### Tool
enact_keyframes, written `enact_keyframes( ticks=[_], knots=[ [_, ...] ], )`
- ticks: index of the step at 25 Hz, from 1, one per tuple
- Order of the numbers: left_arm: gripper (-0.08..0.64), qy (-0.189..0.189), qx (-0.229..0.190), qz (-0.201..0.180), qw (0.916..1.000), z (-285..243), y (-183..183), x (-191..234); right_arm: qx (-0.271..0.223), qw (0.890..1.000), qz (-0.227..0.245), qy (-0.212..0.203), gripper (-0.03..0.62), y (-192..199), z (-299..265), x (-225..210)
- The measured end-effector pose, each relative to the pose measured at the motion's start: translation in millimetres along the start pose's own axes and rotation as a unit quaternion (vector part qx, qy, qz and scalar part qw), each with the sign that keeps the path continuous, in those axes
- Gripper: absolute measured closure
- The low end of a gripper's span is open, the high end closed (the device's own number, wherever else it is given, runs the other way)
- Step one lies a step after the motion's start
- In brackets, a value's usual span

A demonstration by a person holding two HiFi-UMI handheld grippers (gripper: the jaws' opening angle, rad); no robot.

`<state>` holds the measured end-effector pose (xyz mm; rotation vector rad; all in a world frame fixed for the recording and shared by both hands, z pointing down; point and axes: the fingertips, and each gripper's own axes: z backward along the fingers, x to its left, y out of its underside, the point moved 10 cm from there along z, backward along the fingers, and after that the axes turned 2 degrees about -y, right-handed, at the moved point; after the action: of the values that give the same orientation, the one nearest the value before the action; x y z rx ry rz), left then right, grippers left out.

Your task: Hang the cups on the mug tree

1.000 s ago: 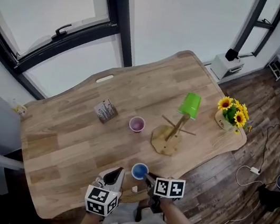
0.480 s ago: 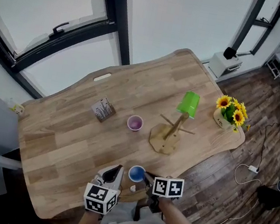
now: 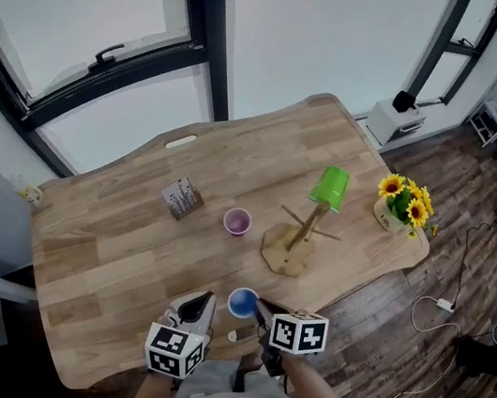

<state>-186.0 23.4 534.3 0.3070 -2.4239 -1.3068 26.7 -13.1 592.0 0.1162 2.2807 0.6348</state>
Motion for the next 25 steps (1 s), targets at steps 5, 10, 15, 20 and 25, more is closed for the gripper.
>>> enact_keyframes(
  ticks=[5,10,15,20,25],
  knots=[
    [0.560,0.000,-0.012,-0.004,0.9999,2,-10,0,-0.036,0.998,0.055,0.019,0.574,-20,16,15],
    [0.560,0.002,-0.024,-0.010,0.9997,5,-16,-3,-0.080,0.991,0.101,0.023,0.574,-40,33,32],
    [0.560,0.003,-0.036,-0.012,0.9993,8,-23,-5,-0.120,0.985,0.125,0.019,0.575,-57,51,48],
    [0.560,0.006,-0.046,-0.015,0.9988,10,-28,-8,-0.156,0.977,0.145,0.012,0.575,-70,70,60],
    [0.560,0.017,-0.061,-0.024,0.9977,16,-37,-17,-0.191,0.970,0.152,0.010,0.575,-76,91,69]
  ],
)
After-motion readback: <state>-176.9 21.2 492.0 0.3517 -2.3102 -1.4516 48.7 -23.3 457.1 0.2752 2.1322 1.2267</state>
